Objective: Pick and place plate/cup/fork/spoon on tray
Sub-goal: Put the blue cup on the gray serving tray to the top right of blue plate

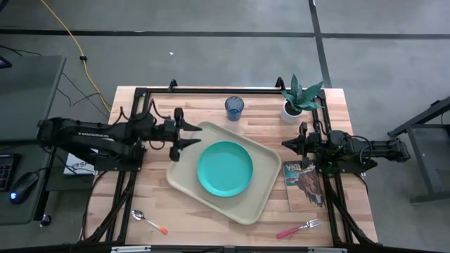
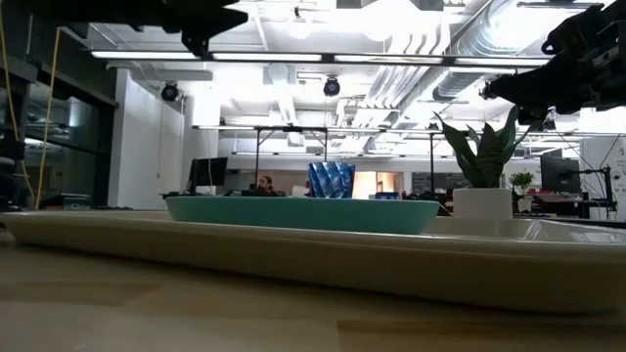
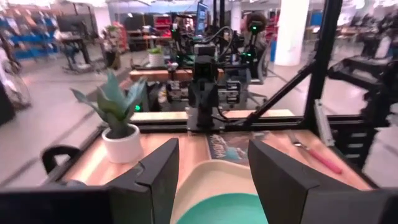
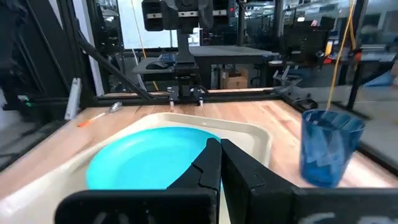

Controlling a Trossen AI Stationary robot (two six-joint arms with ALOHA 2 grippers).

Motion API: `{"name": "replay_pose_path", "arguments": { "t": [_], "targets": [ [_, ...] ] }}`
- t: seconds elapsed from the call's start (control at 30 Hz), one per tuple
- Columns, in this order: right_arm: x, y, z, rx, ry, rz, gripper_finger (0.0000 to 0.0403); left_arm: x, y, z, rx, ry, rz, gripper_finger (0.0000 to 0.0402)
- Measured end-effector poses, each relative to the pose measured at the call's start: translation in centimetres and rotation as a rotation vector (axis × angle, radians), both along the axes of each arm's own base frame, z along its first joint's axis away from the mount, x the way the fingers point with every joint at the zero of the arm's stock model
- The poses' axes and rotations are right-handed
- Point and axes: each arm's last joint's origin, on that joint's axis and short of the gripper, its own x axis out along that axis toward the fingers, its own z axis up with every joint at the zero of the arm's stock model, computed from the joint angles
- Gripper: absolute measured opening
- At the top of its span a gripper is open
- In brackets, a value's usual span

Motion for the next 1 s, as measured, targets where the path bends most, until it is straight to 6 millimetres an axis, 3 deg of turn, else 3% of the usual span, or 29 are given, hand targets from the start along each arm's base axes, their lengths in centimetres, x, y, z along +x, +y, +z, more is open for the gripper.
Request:
{"name": "replay_pose_path", "arguments": {
  "t": [0.07,0.17,0.3,0.43,0.63,0.77,1.0],
  "targets": [
    [0.0,-0.1,0.8,0.161,-0.099,-0.011,0.0,-0.1,0.3,-0.1,-0.026,0.008,-0.032,0.0172],
    [-0.6,-0.3,3.2,0.366,-0.383,-0.054,0.0,0.0,0.6,-0.5,-0.039,0.031,-0.076,0.0172],
    [-0.9,-0.3,4.9,0.306,-0.555,-0.041,0.0,0.3,0.8,-0.9,-0.075,0.051,-0.076,0.0172],
    [0.3,-0.1,5.4,0.201,-0.572,0.004,0.0,0.3,0.9,-0.8,-0.075,0.049,-0.07,0.0172],
    [5.6,-0.4,7.5,0.161,-0.362,-0.074,0.0,0.3,0.9,-0.8,-0.069,0.047,-0.046,0.0172],
    [10.1,-1.2,8.1,0.06,-0.137,-0.264,0.0,0.3,1.1,-0.8,-0.066,0.046,0.0,0.0172],
    [16.9,-4.9,9.1,0.052,0.378,-0.393,0.0015,0.2,1.2,-0.8,-0.061,0.041,0.058,0.0172]
  ]
}}
